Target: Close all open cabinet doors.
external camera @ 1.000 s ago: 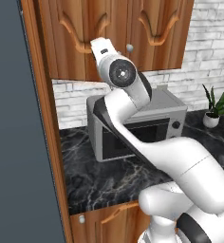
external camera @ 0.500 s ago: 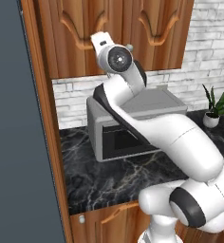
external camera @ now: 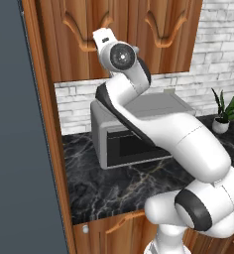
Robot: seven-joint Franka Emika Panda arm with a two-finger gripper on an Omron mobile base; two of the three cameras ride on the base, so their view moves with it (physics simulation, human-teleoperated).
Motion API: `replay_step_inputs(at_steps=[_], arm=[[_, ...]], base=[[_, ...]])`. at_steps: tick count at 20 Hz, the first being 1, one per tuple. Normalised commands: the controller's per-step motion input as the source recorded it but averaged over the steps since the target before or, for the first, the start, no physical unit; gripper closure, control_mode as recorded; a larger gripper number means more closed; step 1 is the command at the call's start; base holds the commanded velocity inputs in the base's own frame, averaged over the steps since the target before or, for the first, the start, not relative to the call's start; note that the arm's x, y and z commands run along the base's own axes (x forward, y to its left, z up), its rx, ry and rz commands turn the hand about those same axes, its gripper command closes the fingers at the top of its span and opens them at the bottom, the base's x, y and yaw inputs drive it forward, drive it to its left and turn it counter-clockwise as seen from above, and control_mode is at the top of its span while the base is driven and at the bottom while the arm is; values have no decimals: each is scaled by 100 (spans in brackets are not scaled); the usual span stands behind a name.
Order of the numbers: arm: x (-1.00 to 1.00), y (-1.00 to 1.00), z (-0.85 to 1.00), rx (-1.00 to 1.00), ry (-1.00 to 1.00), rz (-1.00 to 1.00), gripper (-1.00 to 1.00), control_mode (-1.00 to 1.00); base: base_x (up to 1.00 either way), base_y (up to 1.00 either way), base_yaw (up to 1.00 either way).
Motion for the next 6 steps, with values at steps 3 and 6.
replay_step_inputs(at_steps=[3,6], arm=[[10,0,-14,0,0,0,-100,-100],[2,0,-17,0,1,0,-100,-100]], base=[[0,0,0],[0,0,0]])
